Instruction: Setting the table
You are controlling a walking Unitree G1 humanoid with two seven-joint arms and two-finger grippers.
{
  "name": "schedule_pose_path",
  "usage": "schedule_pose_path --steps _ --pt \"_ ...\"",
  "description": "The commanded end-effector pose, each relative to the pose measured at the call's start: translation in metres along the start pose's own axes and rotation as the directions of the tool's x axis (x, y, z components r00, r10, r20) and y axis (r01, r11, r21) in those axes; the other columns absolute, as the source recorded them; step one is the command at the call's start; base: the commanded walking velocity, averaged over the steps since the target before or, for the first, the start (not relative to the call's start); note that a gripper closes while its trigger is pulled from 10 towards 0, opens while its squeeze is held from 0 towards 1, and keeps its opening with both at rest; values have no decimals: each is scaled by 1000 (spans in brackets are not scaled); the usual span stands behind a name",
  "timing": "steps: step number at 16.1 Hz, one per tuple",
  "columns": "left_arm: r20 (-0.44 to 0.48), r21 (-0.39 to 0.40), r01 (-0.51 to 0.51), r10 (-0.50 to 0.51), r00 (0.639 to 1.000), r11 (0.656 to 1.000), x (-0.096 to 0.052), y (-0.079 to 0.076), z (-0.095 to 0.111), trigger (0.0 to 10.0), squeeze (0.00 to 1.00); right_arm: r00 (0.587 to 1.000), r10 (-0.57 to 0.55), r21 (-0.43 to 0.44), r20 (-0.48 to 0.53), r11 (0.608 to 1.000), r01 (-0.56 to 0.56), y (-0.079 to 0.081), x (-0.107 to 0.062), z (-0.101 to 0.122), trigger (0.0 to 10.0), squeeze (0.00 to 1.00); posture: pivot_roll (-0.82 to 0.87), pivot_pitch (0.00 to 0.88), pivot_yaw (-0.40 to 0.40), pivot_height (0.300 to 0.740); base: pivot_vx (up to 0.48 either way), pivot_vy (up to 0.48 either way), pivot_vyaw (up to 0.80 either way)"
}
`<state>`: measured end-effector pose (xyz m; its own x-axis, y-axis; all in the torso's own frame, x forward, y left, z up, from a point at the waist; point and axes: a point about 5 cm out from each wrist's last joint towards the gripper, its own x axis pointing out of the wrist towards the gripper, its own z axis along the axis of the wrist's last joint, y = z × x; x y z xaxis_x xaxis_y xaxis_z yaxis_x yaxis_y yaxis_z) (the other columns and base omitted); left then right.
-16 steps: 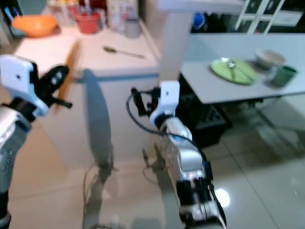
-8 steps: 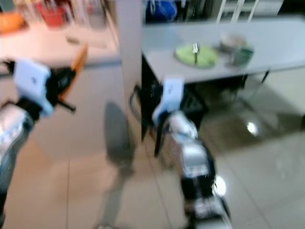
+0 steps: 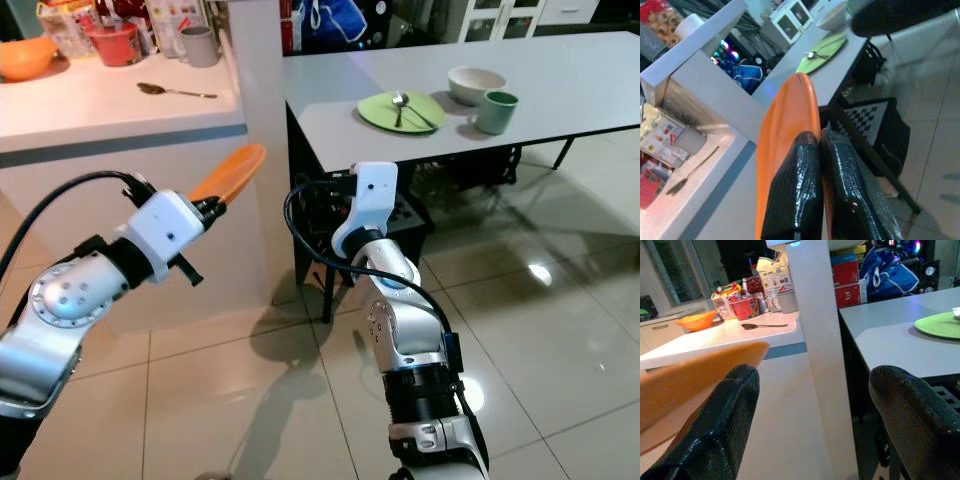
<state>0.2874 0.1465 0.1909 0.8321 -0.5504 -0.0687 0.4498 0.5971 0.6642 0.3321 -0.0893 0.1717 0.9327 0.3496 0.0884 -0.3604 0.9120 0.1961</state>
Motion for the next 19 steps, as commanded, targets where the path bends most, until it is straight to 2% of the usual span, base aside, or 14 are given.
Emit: schedule_pose_path --steps 1,2,3,4,6,7,8,10,11,14,19 --pt "56 70 -1 -3 998 998 4 5 11 0 0 1000 -6 -15 4 1000 6 1 -1 3 10000 0 186 0 36 740 0 0 0" --pt "65 61 -5 1 998 998 5 6 12 0 0 1000 -12 -16 5 1000 12 0 -2 3 10000 0 183 0 37 740 0 0 0" --pt "69 105 1 -8 998 994 6 5 12 0 0 1000 -18 -17 4 1000 18 -2 -2 3 10000 0 183 0 37 740 0 0 0" --pt "73 116 2 -11 997 993 6 5 12 0 0 1000 -19 -17 4 1000 19 -2 -3 3 10000 0 182 0 37 740 0 0 0" --pt "99 271 40 -70 993 962 6 -1 17 0 0 1000 -26 -26 2 999 26 -4 -2 2 10000 0 184 0 36 740 0 0 0" --pt "104 294 50 -84 991 954 5 -3 18 0 0 1000 -27 -27 2 999 27 -5 -2 2 10000 0 186 0 38 740 0 0 0" --pt "114 365 75 -124 986 928 4 -8 21 0 0 999 -32 -28 1 999 32 -6 -2 2 10000 0 187 0 38 740 0 0 0" --pt "113 445 101 -167 979 890 2 -11 21 0 0 999 -38 -29 1 999 38 -7 -1 2 10000 0 192 0 40 740 0 0 0" --pt "110 521 126 -213 971 844 -1 -13 21 0 0 999 -44 -31 2 999 44 -10 0 2 10000 0 198 0 45 740 0 0 0" --pt "75 639 162 -271 960 752 -6 -12 13 0 0 998 -67 -44 22 997 68 -17 3 8 10000 0 202 0 54 740 0 0 0" --pt "96 698 132 -274 957 704 -6 -7 16 0 0 998 -67 -65 15 996 68 -21 4 7 10000 0 205 0 53 740 0 0 0"
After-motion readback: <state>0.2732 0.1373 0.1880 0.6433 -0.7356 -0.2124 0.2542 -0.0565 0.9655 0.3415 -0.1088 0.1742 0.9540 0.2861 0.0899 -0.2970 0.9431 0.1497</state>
